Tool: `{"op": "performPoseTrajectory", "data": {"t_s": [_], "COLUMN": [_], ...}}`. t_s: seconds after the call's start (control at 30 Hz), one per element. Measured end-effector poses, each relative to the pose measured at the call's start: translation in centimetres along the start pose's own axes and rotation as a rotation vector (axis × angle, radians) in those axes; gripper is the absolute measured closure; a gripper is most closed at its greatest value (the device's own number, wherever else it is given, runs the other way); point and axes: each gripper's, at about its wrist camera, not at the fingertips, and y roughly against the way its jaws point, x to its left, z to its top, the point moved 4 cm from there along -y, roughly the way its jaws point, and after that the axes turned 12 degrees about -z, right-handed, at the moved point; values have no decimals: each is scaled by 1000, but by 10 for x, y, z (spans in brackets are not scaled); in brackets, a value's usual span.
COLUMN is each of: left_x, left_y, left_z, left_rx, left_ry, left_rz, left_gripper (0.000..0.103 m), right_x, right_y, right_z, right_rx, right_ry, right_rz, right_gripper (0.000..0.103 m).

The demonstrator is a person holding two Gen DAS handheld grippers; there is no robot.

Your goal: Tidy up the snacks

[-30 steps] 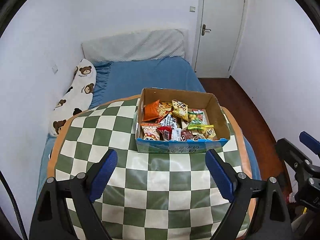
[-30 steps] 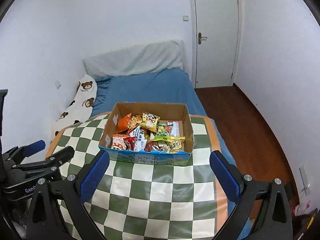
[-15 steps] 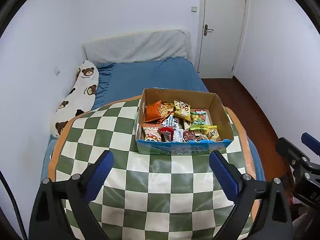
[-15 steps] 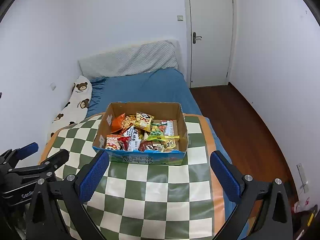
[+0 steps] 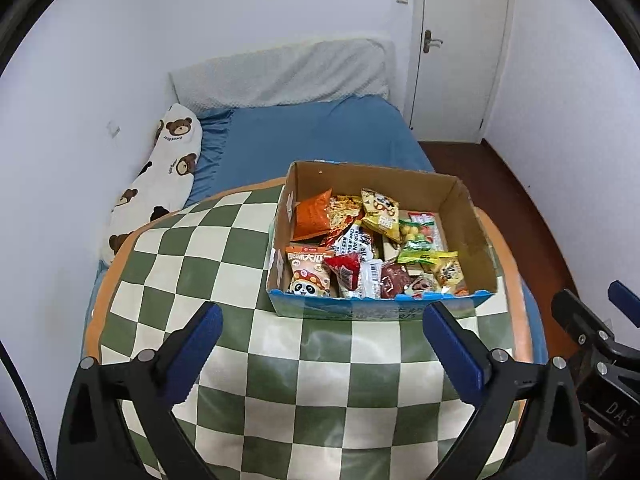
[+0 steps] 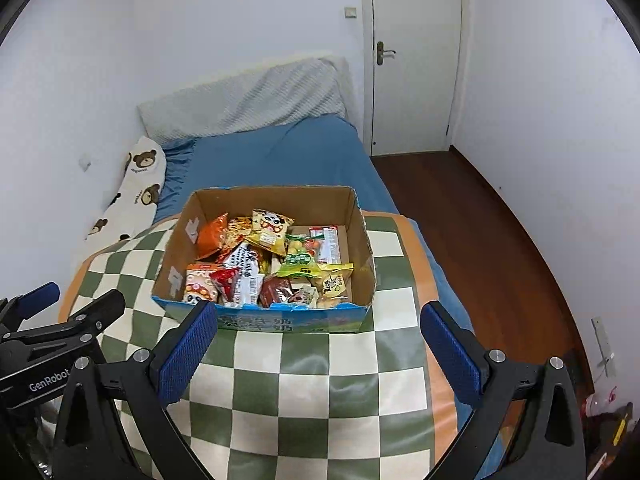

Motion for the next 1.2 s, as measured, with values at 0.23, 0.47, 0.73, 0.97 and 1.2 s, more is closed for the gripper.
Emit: {"op": "performPoseTrajectory", "data": {"t_s": [0.23,0.47,0.73,0.97,1.2], "left_x": [1,5,5,4,4], "left_y": [-34,-49,-52,-52,-50], "left_z": [3,4,4,5,5], "left_rx": [49,73,74,73,66], "left_ry": [0,14,15,12,8], "left_rz": [16,18,17,19,19], "left_gripper": [1,1,1,1,1], "right_x": [4,3,2,3,4], "right_y": [-39,-67,-73,-73,-69], "right_z": [4,3,3,5,6], "right_rx": [45,91,98,96,91], "right_ry": [1,-5,-8,-10,-8], "right_rz": [-37,-55,-57,-44,-39], "right_gripper": [0,0,0,0,0]}}
